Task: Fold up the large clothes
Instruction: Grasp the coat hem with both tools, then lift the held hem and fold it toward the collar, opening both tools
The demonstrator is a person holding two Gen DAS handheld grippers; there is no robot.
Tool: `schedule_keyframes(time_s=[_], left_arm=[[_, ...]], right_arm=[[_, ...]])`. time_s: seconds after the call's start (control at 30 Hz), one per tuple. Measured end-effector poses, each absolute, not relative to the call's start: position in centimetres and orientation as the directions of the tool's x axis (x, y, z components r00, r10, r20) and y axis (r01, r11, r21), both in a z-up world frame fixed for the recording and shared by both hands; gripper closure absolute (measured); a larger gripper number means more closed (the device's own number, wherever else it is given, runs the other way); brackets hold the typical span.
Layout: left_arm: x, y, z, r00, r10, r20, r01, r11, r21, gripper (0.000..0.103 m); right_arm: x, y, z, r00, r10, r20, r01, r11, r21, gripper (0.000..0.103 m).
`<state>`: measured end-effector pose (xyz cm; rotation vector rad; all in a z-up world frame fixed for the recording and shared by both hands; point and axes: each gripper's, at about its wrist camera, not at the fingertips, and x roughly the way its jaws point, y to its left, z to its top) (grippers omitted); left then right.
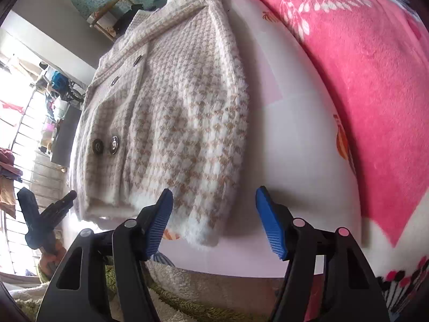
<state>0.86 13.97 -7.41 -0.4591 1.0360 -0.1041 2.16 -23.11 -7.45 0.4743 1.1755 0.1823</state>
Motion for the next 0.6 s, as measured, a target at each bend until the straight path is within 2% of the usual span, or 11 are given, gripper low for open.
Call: schedule_keyframes(time_s=[0.23, 0.3, 0.37, 0.43, 0.47, 0.6], left_arm=[[0.9, 13.4, -8.0, 0.538, -0.279, -0.795, -0.148, 0.898, -0.415, 0.062], [0.8, 13.2, -7.8, 0.554, -0.257, -0.792, -0.149, 0.905, -0.398, 0.064], [0.7, 13.1, -7.6, 0.567, -0.236, -0.789, -0.151, 0.912, -0.381, 0.075], [0.5, 12.9, -7.5, 0.576, -0.218, -0.788, -0.152, 0.918, -0.365, 0.085], [0.4, 12.8, -7.3, 0.582, -0.219, -0.783, -0.145, 0.92, -0.365, 0.091], [-0.7, 12.0, -4.6, 0.645, -0.15, -0.749, -0.097, 0.956, -0.275, 0.096]], right_arm=[[2.7, -23.7, -9.2, 0.457, 0.443, -0.771, 0.135, 0.822, 0.553, 0.069], [2.5, -23.6, -9.5, 0.479, 0.435, -0.762, 0.137, 0.82, 0.555, 0.071], [2.1, -23.3, -9.4, 0.488, 0.432, -0.759, 0.129, 0.824, 0.552, 0.075], [1.9, -23.0, -9.3, 0.484, 0.441, -0.756, 0.119, 0.823, 0.556, 0.086], [1.8, -22.8, -9.2, 0.487, 0.433, -0.759, 0.109, 0.832, 0.544, 0.088], [1.1, -23.2, -6.3, 0.559, 0.414, -0.718, 0.056, 0.846, 0.531, 0.094]])
